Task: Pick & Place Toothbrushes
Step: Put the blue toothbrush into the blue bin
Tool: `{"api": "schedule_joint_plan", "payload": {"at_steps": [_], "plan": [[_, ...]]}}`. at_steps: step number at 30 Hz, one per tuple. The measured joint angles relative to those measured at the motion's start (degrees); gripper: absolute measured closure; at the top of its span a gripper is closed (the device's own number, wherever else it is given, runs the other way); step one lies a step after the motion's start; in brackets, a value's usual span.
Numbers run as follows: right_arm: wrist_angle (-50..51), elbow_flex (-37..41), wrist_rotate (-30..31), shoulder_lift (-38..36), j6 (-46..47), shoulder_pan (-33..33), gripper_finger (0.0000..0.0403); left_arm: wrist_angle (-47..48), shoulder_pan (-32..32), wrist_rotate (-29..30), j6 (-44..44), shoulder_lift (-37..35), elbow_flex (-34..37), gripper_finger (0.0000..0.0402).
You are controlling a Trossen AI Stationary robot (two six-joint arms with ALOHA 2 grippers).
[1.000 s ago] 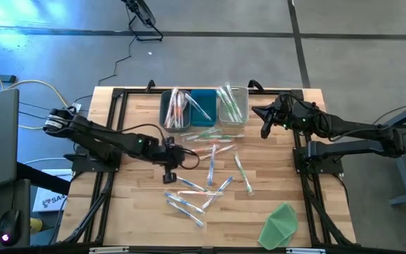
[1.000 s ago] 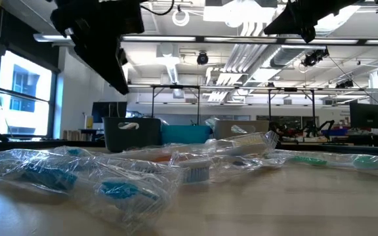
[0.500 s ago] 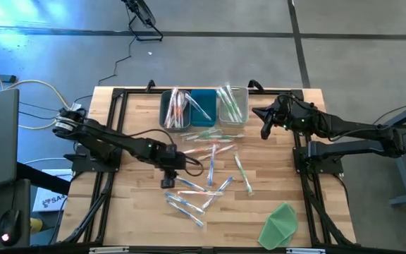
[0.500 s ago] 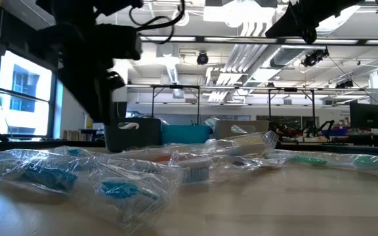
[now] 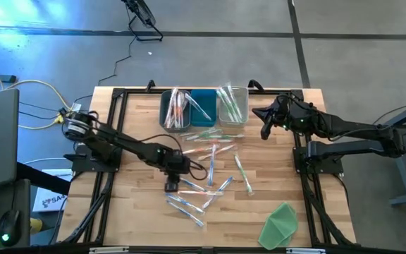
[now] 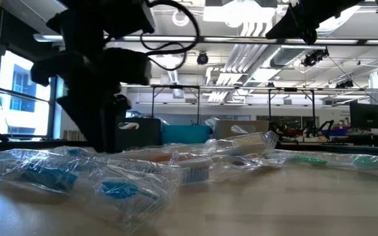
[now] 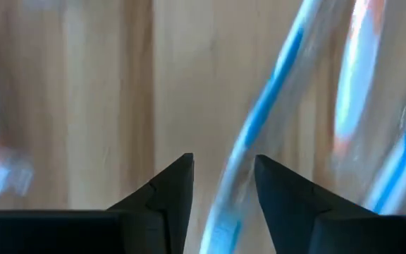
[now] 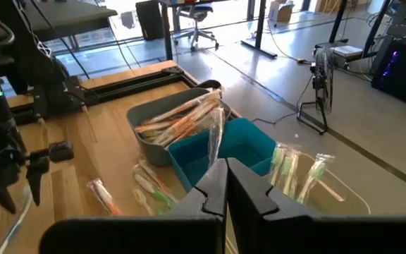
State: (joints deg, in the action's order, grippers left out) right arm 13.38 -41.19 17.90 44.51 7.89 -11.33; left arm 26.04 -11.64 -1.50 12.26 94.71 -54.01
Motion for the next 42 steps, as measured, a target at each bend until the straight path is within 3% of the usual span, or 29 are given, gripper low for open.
{"api": "schedule_joint_plan", "payload": {"at_steps": [42], "plan": [[0.2, 0.0, 0.1, 0.0, 0.0, 0.0, 0.0401, -0.6, 0.0, -0.9, 0.1, 1.1, 0.2, 0.0254]]}}
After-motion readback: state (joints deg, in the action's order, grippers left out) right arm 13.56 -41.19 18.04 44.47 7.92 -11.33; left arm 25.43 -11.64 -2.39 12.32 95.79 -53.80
